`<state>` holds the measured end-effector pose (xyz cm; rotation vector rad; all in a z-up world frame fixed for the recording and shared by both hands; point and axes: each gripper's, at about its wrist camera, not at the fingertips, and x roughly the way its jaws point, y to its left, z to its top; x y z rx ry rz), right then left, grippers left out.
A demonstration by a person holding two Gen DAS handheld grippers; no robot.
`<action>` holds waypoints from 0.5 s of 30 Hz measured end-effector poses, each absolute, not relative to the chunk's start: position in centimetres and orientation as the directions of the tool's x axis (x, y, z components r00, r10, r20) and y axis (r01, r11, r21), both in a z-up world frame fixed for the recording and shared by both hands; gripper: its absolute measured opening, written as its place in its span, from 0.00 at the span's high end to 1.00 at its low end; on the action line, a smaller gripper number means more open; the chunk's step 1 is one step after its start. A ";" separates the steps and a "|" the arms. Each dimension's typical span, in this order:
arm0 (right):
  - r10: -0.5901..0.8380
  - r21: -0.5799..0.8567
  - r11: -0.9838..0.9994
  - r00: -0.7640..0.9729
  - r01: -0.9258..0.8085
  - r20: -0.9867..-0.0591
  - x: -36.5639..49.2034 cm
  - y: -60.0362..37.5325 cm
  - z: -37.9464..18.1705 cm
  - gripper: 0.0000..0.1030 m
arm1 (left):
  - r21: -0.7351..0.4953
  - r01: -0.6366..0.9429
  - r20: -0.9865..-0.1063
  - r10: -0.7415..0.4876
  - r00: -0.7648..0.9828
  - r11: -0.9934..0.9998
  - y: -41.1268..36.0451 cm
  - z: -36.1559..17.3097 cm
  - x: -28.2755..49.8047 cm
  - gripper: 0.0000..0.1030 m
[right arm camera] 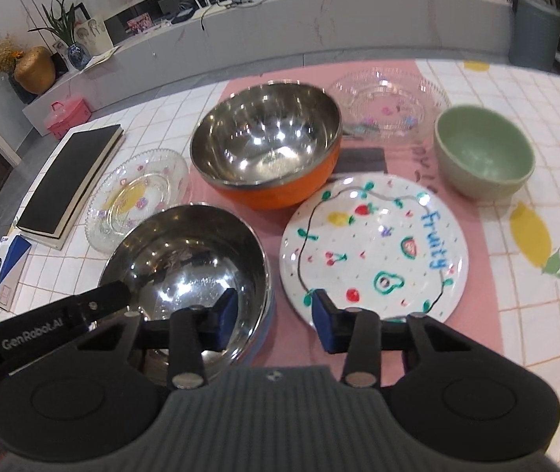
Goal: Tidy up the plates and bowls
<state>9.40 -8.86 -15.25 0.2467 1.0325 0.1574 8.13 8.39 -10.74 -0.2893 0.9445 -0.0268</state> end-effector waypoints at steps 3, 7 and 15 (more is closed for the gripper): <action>0.270 0.311 0.950 0.484 0.003 -0.832 9.6 -9.2 -15.8 0.77 | -0.251 -0.101 -0.804 -0.149 0.576 0.963 8.2 -10.9 8.3 0.72; 0.308 0.353 0.935 0.478 0.006 -0.823 9.6 -9.4 -15.9 0.85 | -0.233 -0.103 -0.813 -0.136 0.566 0.967 7.8 -11.0 8.4 0.88; 0.311 0.354 0.935 0.466 0.005 -0.828 9.5 -9.2 -15.7 0.87 | -0.209 -0.115 -0.816 -0.108 0.568 0.971 7.7 -10.5 8.2 0.93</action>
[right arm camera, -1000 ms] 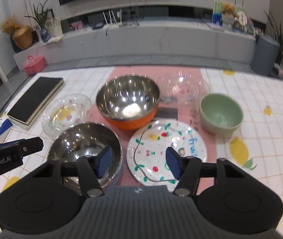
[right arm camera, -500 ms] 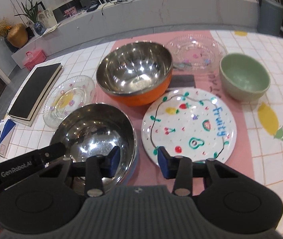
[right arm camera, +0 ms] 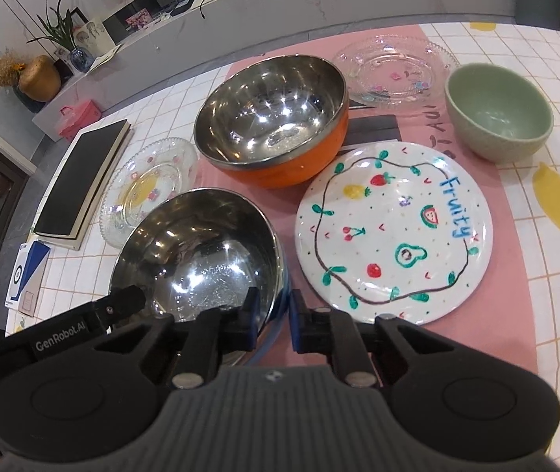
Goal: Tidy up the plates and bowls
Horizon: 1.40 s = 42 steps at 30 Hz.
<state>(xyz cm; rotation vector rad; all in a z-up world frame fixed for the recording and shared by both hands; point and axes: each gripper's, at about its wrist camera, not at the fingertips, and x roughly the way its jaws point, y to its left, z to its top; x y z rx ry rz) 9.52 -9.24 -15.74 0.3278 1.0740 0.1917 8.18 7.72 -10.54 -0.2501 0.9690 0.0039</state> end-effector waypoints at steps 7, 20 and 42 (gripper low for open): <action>0.319 0.356 0.934 0.486 -0.016 -0.814 8.2 -8.9 -14.2 0.87 | -0.213 -0.118 -0.802 -0.105 0.588 0.970 8.2 -9.0 6.8 0.93; 0.376 0.396 0.917 0.464 -0.059 -0.802 4.9 -8.9 -13.2 0.87 | -0.221 -0.136 -0.814 -0.105 0.571 0.966 9.2 -8.0 3.1 0.92; 0.367 0.388 0.921 0.412 -0.036 -0.834 2.9 -9.1 -15.0 0.88 | -0.228 -0.165 -0.857 -0.117 0.502 0.960 9.1 -10.6 0.6 0.92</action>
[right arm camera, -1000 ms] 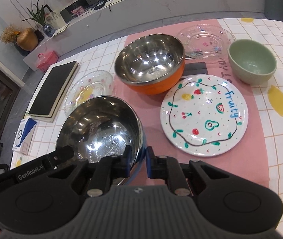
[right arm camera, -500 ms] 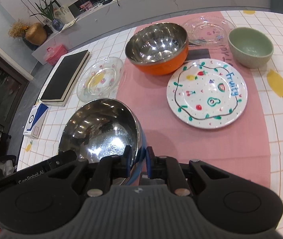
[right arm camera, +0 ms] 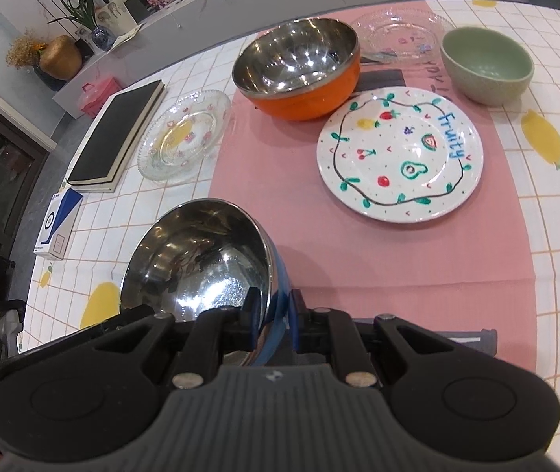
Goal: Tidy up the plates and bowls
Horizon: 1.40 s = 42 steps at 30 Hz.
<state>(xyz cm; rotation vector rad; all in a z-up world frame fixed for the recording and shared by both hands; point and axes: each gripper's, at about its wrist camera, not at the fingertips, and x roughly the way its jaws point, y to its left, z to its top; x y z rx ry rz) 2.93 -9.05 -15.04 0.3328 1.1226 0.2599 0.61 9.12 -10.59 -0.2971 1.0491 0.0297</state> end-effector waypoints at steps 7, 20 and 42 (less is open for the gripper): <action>0.369 0.391 0.920 0.408 -0.031 -0.835 2.9 -9.1 -15.3 0.88 | -0.224 -0.172 -0.863 -0.113 0.493 0.959 9.2 -10.9 0.7 0.93; 0.358 0.377 0.925 0.447 -0.051 -0.820 2.8 -9.5 -14.2 0.60 | -0.233 -0.162 -0.838 -0.114 0.533 0.959 9.2 -9.9 0.5 0.65; 0.251 0.316 0.949 0.625 -0.007 -0.739 3.6 -15.3 -9.3 0.52 | -0.220 -0.043 -0.745 -0.140 0.652 0.975 5.5 -4.0 3.5 0.57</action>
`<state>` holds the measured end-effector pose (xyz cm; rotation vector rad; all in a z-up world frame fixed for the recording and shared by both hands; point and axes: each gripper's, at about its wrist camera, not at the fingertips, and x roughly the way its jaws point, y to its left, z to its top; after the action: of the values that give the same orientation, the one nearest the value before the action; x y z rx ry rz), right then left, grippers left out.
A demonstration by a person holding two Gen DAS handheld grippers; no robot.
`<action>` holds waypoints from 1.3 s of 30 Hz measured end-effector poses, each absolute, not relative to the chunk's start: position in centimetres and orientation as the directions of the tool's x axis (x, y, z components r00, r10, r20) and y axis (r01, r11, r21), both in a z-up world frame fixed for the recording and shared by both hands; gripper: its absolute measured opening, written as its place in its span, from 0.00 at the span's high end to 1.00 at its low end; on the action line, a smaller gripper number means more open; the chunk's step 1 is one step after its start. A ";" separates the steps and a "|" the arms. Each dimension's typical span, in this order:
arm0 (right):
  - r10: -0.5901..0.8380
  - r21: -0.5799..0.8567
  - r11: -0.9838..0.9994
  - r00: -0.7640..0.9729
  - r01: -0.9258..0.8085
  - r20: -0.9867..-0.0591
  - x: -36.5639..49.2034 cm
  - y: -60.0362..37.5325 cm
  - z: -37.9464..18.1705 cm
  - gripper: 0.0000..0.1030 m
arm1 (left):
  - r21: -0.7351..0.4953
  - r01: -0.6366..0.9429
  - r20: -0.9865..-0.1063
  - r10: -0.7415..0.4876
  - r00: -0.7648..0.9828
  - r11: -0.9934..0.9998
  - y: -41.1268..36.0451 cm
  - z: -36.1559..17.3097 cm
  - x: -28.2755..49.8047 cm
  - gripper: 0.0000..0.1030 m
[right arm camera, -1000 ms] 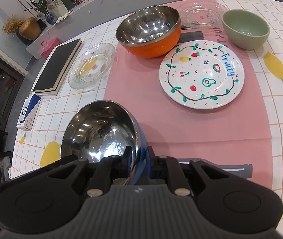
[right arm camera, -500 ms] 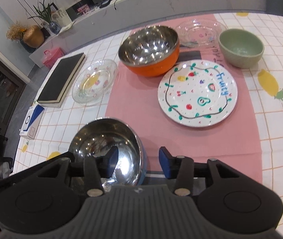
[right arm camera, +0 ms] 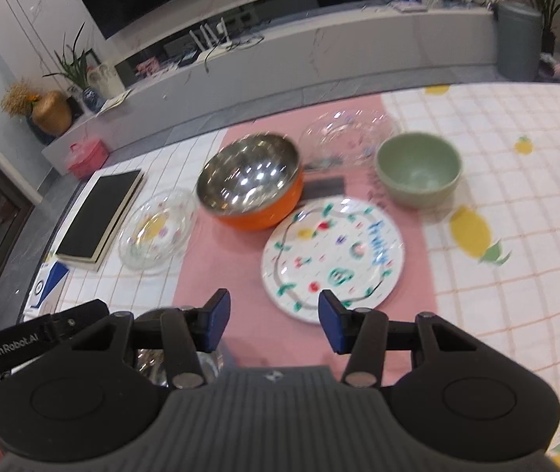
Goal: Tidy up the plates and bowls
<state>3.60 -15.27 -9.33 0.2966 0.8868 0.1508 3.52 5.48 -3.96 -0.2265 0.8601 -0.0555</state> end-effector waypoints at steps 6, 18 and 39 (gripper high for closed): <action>0.215 0.295 0.955 0.649 0.015 -0.730 4.4 -17.4 -8.6 0.52 | -0.201 0.014 -0.731 -0.160 0.664 0.980 2.8 -3.0 5.2 0.57; 0.176 0.276 0.960 0.668 0.047 -0.723 7.6 -20.3 -8.4 0.52 | -0.197 0.064 -0.739 -0.191 0.647 0.978 -0.1 -3.4 9.4 0.57; 0.281 0.347 0.938 0.559 0.014 -0.780 17.1 -16.7 -12.7 0.52 | -0.205 -0.052 -0.825 -0.144 0.547 0.977 2.5 -7.5 18.4 0.57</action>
<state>17.12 -16.69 -12.73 0.3326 0.9696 0.1610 18.36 2.45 -7.48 -0.2156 0.9929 -0.0549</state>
